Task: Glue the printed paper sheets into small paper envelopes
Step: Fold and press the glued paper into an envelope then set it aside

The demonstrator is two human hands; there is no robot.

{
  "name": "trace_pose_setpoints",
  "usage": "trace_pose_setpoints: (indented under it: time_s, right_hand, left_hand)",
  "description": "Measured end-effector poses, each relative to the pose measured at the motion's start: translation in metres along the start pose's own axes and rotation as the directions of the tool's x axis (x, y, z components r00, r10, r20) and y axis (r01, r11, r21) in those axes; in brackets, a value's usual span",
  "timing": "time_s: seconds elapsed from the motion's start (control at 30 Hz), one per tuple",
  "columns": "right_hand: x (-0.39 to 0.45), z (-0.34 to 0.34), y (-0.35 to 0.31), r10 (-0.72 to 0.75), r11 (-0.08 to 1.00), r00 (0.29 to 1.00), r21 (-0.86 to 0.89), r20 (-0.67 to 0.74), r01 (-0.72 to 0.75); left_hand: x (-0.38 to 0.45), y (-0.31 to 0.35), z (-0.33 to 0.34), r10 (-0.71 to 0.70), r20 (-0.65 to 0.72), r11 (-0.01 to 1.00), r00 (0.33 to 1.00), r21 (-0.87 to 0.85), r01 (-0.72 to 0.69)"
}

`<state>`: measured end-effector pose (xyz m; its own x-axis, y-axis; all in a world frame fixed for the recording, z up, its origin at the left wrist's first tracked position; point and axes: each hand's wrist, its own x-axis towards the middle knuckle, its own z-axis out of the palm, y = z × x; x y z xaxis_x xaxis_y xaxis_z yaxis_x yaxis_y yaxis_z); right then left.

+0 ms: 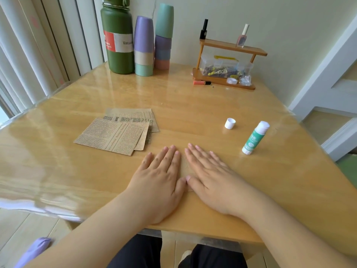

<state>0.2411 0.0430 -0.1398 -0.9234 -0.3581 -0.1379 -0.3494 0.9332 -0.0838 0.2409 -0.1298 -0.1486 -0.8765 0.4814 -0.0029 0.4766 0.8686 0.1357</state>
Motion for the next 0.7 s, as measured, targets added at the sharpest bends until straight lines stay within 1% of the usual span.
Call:
trace_pose_setpoints:
  time_s: [0.17,0.3,0.43,0.53,0.63,0.7]
  right_hand:
    - [-0.007,-0.005,0.013,0.107,0.994,0.994,0.003,0.019,-0.107]
    - [-0.007,-0.002,0.010,0.125,0.992,0.992,0.017,0.005,-0.125]
    - [-0.006,-0.001,0.014,0.117,0.992,0.993,0.037,-0.001,-0.117]
    - [-0.007,-0.010,0.013,0.115,0.983,0.993,0.142,-0.016,-0.112]
    - [-0.003,-0.021,0.009,0.047,0.984,0.996,0.176,-0.070,-0.034]
    - [0.004,-0.020,0.004,-0.002,0.986,0.999,0.167,-0.052,0.011]
  left_hand:
    - [-0.009,-0.012,-0.001,-0.046,0.000,0.998,0.999,0.036,0.046]
    - [-0.009,-0.011,0.000,-0.059,-0.011,0.998,0.998,0.038,0.059]
    - [-0.009,-0.011,-0.001,-0.057,-0.002,0.998,0.998,0.014,0.057]
    - [-0.009,-0.009,-0.006,-0.034,-0.019,0.999,0.999,-0.016,0.034]
    - [-0.001,-0.001,-0.010,0.002,-0.054,0.999,0.999,-0.034,-0.004]
    - [0.008,0.005,-0.009,0.015,-0.045,0.999,0.999,-0.048,-0.018]
